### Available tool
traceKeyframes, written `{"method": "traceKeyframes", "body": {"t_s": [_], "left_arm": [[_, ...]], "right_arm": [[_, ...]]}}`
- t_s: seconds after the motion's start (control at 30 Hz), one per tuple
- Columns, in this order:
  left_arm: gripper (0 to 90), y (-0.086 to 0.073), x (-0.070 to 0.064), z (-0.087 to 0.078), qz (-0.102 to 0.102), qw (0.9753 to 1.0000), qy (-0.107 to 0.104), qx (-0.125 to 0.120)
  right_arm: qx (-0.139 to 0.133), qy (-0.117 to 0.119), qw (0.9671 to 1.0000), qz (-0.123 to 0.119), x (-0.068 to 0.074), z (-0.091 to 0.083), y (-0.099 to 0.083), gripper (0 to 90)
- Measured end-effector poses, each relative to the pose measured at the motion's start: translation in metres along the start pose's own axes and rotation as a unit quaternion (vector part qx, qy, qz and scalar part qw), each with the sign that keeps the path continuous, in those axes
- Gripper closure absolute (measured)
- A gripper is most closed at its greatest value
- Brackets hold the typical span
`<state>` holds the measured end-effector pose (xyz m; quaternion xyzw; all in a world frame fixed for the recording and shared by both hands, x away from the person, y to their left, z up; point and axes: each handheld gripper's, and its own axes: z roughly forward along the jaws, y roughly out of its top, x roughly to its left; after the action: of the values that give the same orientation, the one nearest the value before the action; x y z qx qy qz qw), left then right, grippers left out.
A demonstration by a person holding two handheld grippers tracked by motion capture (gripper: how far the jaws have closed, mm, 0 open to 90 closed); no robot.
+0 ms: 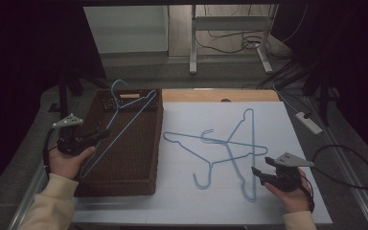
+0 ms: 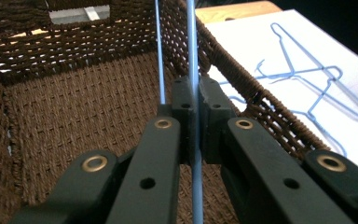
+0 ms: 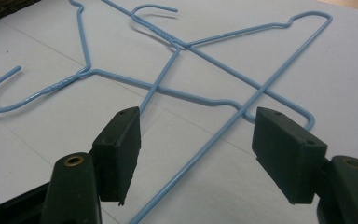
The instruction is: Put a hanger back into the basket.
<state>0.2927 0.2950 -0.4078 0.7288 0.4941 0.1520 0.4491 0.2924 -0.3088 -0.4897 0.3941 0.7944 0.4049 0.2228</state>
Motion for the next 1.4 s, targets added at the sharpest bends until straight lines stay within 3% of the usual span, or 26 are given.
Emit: {"method": "traceKeyframes", "body": {"t_s": [0.4,0.53,0.93,1.23,1.3,1.4], "left_arm": [[86.5,-0.005,0.005,0.019,0.004,0.9993,-0.003,0.038],[86.5,-0.005,0.008,0.031,0.014,0.9978,0.009,0.064],[86.4,-0.007,0.02,0.042,0.017,0.996,0.025,0.084],[86.3,-0.011,0.031,0.048,-0.002,0.9908,0.063,0.12],[86.3,-0.012,0.034,0.051,-0.005,0.988,0.078,0.133],[86.3,-0.012,0.034,0.052,-0.002,0.9859,0.087,0.143]], "right_arm": [[0.005,0.0,1.0,-0.001,0.001,0.001,0.0,32.9],[0.005,0.0,1.0,-0.002,0.001,0.001,0.0,32.9],[0.009,0.001,1.0,-0.001,0.001,0.003,-0.001,33.0],[0.009,0.002,1.0,-0.002,0.002,0.003,-0.001,32.9],[0.009,0.001,1.0,-0.001,0.002,0.003,-0.001,32.7],[0.009,0.001,1.0,0.001,0.001,0.003,-0.001,32.7]]}}
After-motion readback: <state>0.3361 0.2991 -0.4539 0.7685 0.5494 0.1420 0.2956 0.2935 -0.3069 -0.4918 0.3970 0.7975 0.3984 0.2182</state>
